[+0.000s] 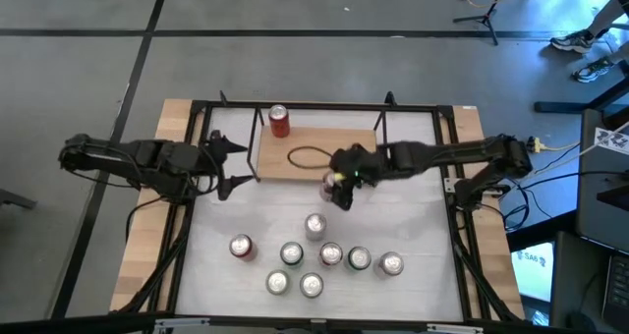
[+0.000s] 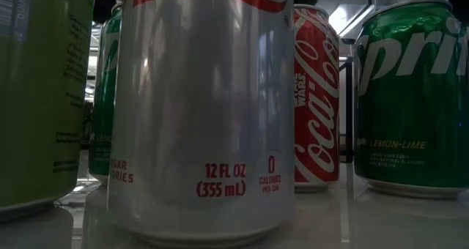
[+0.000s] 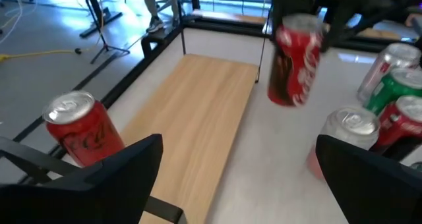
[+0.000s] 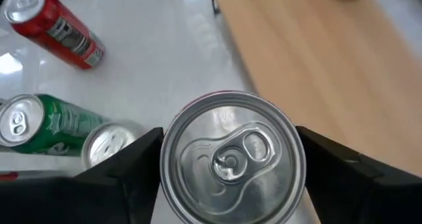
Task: Place canned beverage on shelf
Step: Put the red white soda can on the shelf
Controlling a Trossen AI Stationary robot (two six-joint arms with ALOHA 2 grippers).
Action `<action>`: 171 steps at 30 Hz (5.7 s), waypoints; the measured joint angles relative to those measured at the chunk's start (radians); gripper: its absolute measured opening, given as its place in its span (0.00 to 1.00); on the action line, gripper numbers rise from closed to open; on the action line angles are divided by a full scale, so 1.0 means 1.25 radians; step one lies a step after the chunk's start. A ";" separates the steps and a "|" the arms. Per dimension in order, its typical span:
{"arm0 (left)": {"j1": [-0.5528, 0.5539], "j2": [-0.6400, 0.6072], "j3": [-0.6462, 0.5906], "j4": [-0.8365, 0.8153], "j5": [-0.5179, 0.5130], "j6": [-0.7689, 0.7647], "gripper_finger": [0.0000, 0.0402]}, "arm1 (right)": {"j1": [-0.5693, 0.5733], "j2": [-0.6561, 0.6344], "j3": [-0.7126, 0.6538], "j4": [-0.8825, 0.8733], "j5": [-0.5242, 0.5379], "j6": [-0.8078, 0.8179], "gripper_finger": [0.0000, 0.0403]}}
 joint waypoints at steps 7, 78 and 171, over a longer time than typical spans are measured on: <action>0.000 0.001 -0.076 0.119 -0.005 0.000 0.97 | -0.115 -0.001 0.070 0.017 -0.069 -0.205 0.73; 0.065 0.002 -0.083 0.148 -0.002 0.005 0.97 | -0.445 0.254 0.071 0.333 -0.315 -0.432 0.74; 0.065 0.002 -0.083 0.148 0.021 0.000 0.97 | -0.444 0.283 0.213 0.156 -0.285 -0.433 0.94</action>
